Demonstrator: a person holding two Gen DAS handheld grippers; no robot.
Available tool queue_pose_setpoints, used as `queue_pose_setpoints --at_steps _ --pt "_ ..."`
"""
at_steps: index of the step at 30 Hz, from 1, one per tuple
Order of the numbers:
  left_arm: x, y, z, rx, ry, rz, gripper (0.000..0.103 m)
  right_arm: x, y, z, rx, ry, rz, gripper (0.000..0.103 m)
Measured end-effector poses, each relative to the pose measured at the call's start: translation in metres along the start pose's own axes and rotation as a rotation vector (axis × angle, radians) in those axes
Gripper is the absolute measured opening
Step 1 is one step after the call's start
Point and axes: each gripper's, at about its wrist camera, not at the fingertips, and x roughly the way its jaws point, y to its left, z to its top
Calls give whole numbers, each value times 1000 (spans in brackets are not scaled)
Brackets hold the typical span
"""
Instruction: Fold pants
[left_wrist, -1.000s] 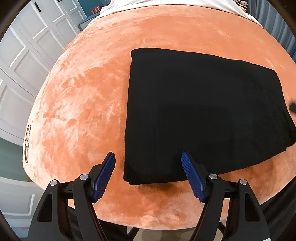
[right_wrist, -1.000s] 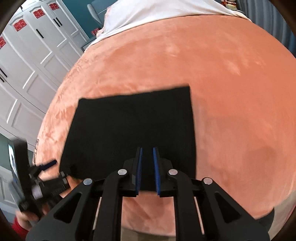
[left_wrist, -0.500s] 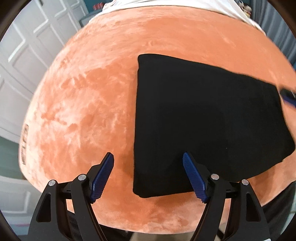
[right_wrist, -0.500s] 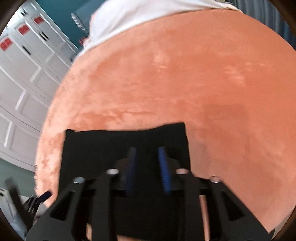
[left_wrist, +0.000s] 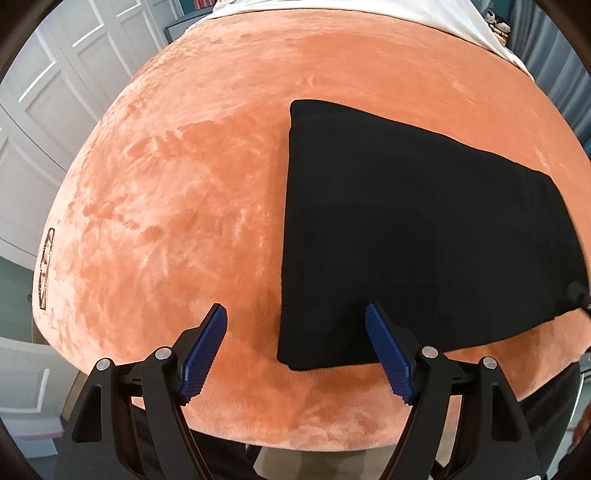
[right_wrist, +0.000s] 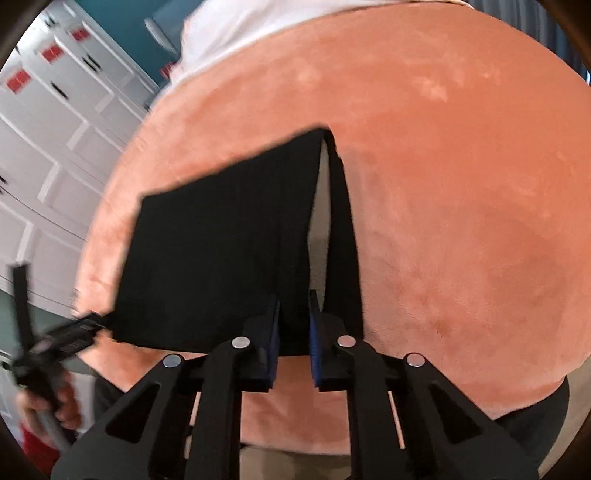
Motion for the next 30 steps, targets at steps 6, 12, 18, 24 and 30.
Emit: queue_pose_setpoints --at_steps 6,12,18,24,30 --pt "14 1 -5 -10 30 24 82 19 -19 -14 -21 55 -56 24" --pt "7 5 -6 -20 26 26 82 -13 -12 -10 20 -19 -67 45" --pt "5 0 -7 -8 22 33 84 -19 -7 -8 5 -35 -76 69" --pt "0 -2 -7 -12 17 27 84 -14 -4 6 61 -58 -85 69" --pt "11 -12 -1 2 40 23 84 -13 44 20 -172 -87 -40 4"
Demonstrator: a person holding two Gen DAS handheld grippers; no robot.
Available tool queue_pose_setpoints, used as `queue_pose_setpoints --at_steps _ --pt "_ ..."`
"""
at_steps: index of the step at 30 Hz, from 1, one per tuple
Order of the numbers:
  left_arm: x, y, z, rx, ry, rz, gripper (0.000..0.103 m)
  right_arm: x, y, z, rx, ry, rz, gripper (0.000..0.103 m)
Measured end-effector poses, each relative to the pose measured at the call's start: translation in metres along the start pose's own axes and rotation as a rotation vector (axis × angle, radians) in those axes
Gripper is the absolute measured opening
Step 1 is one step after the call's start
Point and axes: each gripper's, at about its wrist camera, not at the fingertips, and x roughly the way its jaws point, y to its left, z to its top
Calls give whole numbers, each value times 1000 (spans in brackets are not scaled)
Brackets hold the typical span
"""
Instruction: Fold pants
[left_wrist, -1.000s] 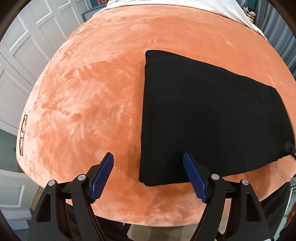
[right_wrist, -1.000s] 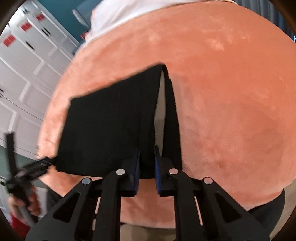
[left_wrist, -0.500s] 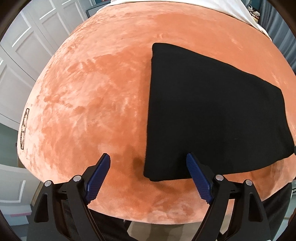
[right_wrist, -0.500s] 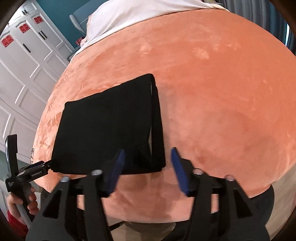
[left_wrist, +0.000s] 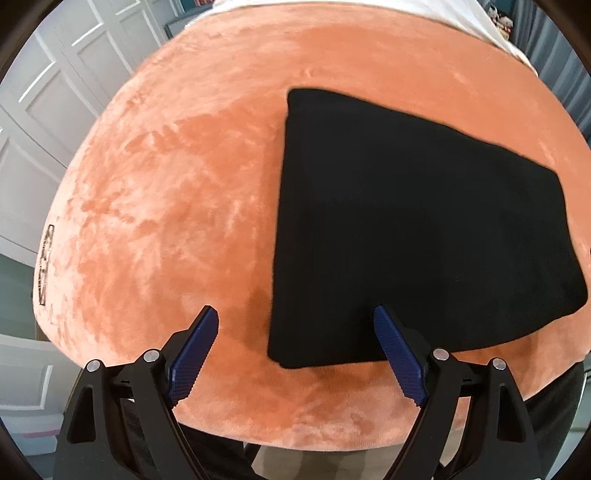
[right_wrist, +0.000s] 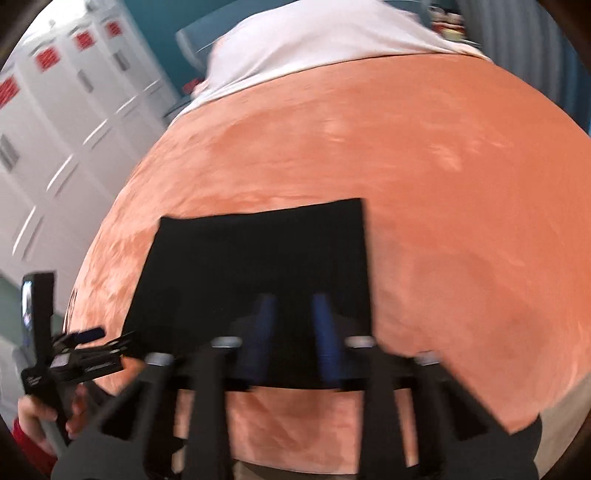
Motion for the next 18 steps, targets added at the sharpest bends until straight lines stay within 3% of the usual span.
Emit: queue_pose_setpoints --at_steps 4,7,9,11,12,14,16,18 --pt "8 -1 4 -3 9 0 86 30 15 15 -17 75 57 3" --pt "14 -2 6 1 19 9 88 54 22 39 -53 74 17 3" --pt "18 0 7 -5 32 -2 89 75 9 49 -24 89 -31 3" --pt "21 1 9 -13 38 -11 97 103 -14 49 -19 136 -124 0" --pt "23 3 10 -20 41 -12 98 109 -27 47 34 131 -70 0" --pt "24 4 11 -22 47 -12 98 98 -33 50 118 134 -14 0" --pt "24 4 11 -15 39 -9 98 71 -29 47 133 86 -3 10" --pt "24 1 12 -8 30 -3 98 50 -28 33 129 60 10 13"
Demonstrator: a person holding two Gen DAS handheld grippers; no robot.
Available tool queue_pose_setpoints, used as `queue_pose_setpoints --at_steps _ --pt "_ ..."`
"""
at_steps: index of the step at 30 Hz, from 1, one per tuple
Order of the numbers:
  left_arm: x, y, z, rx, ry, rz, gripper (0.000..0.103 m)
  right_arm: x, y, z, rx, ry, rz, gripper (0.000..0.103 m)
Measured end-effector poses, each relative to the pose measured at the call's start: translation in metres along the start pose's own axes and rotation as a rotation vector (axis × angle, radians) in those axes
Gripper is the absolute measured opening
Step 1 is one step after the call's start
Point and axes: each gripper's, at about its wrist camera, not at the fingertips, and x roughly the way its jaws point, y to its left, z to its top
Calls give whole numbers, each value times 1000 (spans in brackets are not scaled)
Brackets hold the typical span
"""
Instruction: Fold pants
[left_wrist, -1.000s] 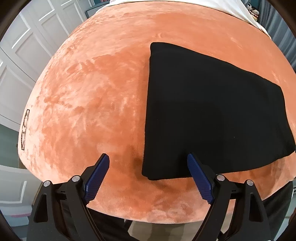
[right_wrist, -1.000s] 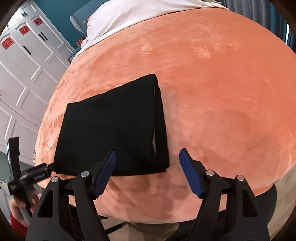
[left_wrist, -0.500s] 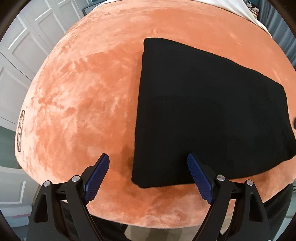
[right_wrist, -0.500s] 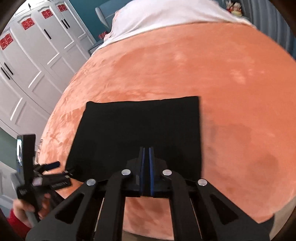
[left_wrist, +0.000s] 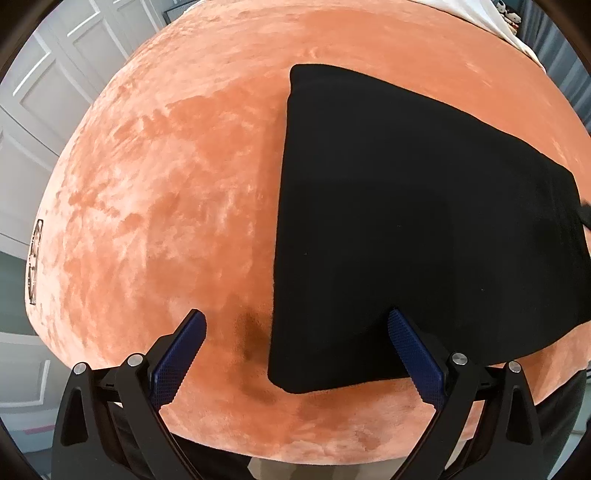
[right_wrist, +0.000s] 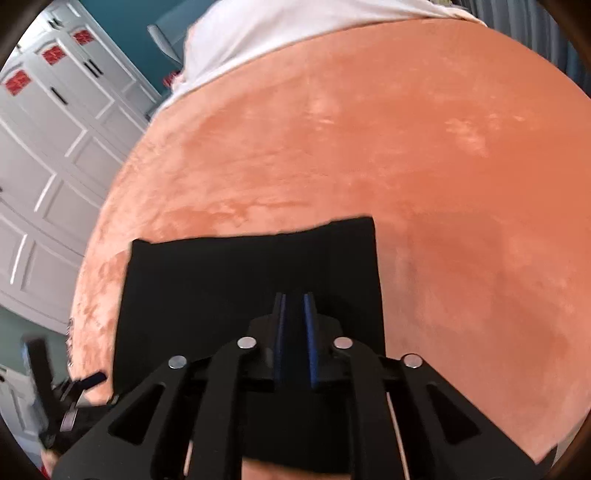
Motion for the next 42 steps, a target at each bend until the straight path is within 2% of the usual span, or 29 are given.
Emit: queue_pose_setpoints --at_steps 2,4,7,9,12,13,14,17,18,20,21,22,23,24,25,27,28,31,32,33,34,36,38,39,42 --pt "-1 -4 -1 6 -8 4 98 -12 -8 -18 21 -4 -6 26" --pt "-2 -6 -3 2 -13 -14 97 -18 -17 -32 43 2 -26 51" --pt "-2 -1 -4 -26 3 -107 97 -24 -27 -47 84 5 -18 66" --pt "-2 0 -6 -55 25 -204 97 -22 -32 -52 112 13 3 72" --pt "-9 2 -9 -67 7 -255 97 -19 -37 -55 154 21 41 73" --pt "-10 3 -9 -62 0 -270 97 -18 -39 -55 170 21 53 77" --pt "-10 3 -9 -57 3 -277 97 -18 -41 -56 191 20 66 80" --pt "-12 9 -9 -74 3 -231 97 -15 -47 -60 236 33 85 81" --pt "-16 9 -10 -71 -14 -213 97 -20 -47 -61 245 7 85 80" --pt "-21 8 -12 -58 -28 -186 97 -31 -36 -58 187 -42 89 61" --pt "-20 6 -12 -54 -24 -162 97 -37 -23 -53 112 -67 69 45" --pt "-20 3 -12 -52 -22 -148 97 -40 -12 -50 62 -85 59 38" --pt "-20 1 -12 -49 -23 -143 97 -40 -3 -47 20 -87 63 21" --pt "-19 -2 -13 -42 -22 -135 97 -33 7 -44 -17 -50 79 6" --pt "-17 -5 -13 -37 -15 -123 97 -25 8 -44 -25 -15 74 0" --pt "-11 -8 -12 -25 3 -106 97 -3 -3 -51 -11 40 57 0" --pt "-10 -7 -12 -22 8 -104 97 5 -11 -55 19 62 77 0" --pt "-16 -9 -12 -18 -5 -125 97 -5 -19 -56 117 40 157 1" --pt "-17 -10 -10 -17 -8 -135 97 -14 -17 -53 119 10 156 5" --pt "-18 -10 -9 -18 -9 -155 97 -24 -16 -51 120 -23 138 21" --pt "-19 -9 -7 -23 -5 -178 97 -31 -17 -49 121 -44 119 53" --pt "-13 -6 -4 -55 15 -223 97 -40 -24 -47 137 -85 55 82" --pt "-7 1 1 -85 32 -245 97 -37 -29 -47 147 -76 33 82" --pt "0 2 2 -99 51 -250 97 -29 -31 -48 154 -41 29 86" --pt "11 3 0 -122 71 -292 98 4 -39 -57 174 65 6 86"
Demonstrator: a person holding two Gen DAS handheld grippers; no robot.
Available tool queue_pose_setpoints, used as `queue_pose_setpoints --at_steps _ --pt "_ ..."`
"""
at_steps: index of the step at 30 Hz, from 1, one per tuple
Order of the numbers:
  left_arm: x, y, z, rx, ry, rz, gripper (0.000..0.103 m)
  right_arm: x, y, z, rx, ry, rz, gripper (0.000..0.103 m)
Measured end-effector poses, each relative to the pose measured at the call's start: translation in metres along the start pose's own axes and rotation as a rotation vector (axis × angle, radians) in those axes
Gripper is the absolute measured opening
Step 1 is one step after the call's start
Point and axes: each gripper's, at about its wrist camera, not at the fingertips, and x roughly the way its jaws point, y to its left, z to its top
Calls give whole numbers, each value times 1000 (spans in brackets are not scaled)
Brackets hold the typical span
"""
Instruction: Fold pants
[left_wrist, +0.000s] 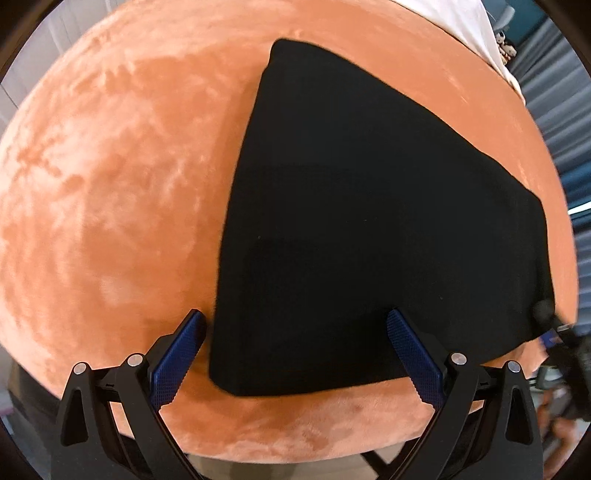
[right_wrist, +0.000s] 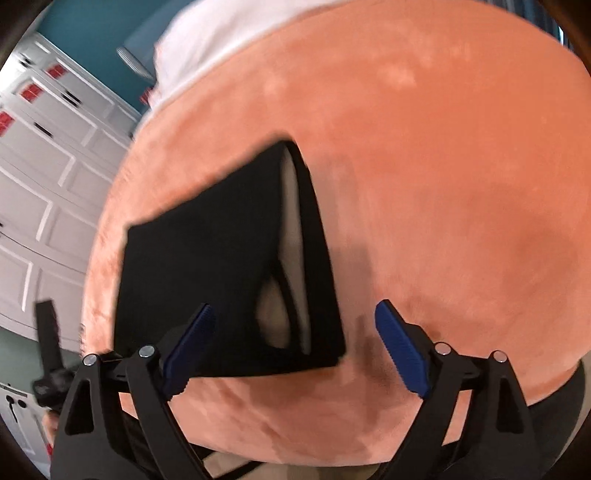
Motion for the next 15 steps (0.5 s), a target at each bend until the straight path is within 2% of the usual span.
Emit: queue_pose_setpoints --at_steps 2,3,5,6,7,8,9,10,11,12,13,15 --pt "5 4 2 -15 6 -29 98 18 -11 -5 43 46 28 90" --pt "8 7 3 -23 8 -44 98 19 -13 -8 57 13 43 93" --pt "11 7 3 -25 4 -57 98 22 -8 -8 53 14 52 93" --pt "13 7 4 -20 -4 -56 98 25 -4 -7 39 20 61 90" --pt "14 6 4 -16 -8 -56 98 27 -1 -7 35 27 85 72" --pt "14 5 5 -11 -15 -69 98 28 2 -7 34 46 116 71" --pt "13 6 6 -14 -18 -79 91 30 2 -6 41 52 110 66" --pt "12 7 5 -18 -19 -126 69 29 2 -6 42 55 113 56" --pt "8 8 8 -31 -9 -167 61 28 0 -5 54 57 131 49" --pt "0 10 9 -50 -11 -179 43 24 -4 -5 88 55 171 38" --pt "-9 11 9 -48 -14 -196 33 18 -7 -4 105 52 199 34" --pt "-26 18 7 -49 -30 -244 31 0 -5 -6 105 38 256 32"
